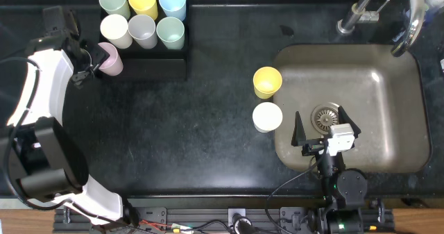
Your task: Store Cups
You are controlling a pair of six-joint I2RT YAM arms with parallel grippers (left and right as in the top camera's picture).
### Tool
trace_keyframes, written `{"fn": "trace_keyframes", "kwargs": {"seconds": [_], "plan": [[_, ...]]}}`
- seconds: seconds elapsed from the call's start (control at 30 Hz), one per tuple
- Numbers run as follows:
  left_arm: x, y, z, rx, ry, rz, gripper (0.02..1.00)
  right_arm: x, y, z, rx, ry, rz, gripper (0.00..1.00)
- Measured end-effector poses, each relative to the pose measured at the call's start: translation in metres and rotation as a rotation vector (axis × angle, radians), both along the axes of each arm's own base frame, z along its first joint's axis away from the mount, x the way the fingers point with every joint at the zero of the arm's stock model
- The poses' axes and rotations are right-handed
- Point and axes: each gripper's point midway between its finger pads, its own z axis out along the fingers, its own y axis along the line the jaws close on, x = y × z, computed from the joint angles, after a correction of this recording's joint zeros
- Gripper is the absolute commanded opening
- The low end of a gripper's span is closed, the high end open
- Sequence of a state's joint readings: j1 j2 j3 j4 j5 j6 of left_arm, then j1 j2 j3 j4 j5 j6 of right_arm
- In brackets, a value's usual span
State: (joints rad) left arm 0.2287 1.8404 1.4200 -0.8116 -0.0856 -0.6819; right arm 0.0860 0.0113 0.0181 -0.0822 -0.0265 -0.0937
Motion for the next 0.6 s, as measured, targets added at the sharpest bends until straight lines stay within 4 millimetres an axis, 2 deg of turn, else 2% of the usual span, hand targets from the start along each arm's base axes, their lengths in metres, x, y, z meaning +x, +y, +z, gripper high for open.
{"fn": "trace_keyframes", "kwargs": {"seconds": [0.13, 0.33, 0.47, 0.6], "plan": [[-0.010, -0.004, 0.002, -0.011, 0.046, -0.004, 0.790, 0.000, 0.000, 0.000, 0.001, 0.000, 0.000, 0.996], [-0.001, -0.008, 0.023, -0.001, 0.002, -0.019, 0.853, 0.000, 0.000, 0.000, 0.001, 0.000, 0.000, 0.996], [-0.004, -0.020, 0.049, 0.000, -0.048, -0.045, 0.904, 0.000, 0.000, 0.000, 0.000, 0.000, 0.000, 0.996], [-0.011, -0.044, 0.089, -0.008, -0.132, -0.100, 0.919, 0.000, 0.000, 0.000, 0.000, 0.000, 0.000, 0.996]]}}
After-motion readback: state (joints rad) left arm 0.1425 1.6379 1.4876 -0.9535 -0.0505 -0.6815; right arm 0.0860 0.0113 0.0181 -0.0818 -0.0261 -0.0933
